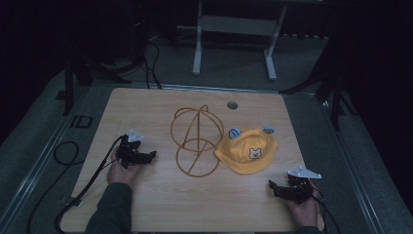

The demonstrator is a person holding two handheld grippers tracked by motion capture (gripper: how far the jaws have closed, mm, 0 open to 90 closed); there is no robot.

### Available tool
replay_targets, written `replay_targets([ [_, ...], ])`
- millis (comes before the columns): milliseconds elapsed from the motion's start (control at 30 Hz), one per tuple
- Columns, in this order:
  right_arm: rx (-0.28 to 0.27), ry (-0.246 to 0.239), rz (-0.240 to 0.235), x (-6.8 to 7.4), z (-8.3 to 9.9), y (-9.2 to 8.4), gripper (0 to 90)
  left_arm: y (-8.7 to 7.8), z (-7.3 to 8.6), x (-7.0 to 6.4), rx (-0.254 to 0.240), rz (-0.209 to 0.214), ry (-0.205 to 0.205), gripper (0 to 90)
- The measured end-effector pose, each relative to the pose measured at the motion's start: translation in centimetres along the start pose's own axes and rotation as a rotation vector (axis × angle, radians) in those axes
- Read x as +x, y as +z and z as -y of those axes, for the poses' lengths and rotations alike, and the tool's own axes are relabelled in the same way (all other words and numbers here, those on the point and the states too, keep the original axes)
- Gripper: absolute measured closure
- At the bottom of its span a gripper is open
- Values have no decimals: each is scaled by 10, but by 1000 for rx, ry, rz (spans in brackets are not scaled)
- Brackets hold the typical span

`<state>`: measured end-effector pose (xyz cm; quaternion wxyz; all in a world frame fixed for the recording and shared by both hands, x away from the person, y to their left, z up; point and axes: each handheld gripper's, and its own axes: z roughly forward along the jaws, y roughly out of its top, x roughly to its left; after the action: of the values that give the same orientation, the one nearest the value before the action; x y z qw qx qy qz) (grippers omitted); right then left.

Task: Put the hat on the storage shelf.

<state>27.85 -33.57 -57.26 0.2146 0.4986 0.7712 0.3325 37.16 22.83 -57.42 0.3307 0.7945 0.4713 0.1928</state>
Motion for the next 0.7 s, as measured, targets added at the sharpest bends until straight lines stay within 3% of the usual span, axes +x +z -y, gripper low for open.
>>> replay_targets([
  [700,-2,-35,-36,-4,1,-1,147,-1,0,1,-3,-17,-13,156],
])
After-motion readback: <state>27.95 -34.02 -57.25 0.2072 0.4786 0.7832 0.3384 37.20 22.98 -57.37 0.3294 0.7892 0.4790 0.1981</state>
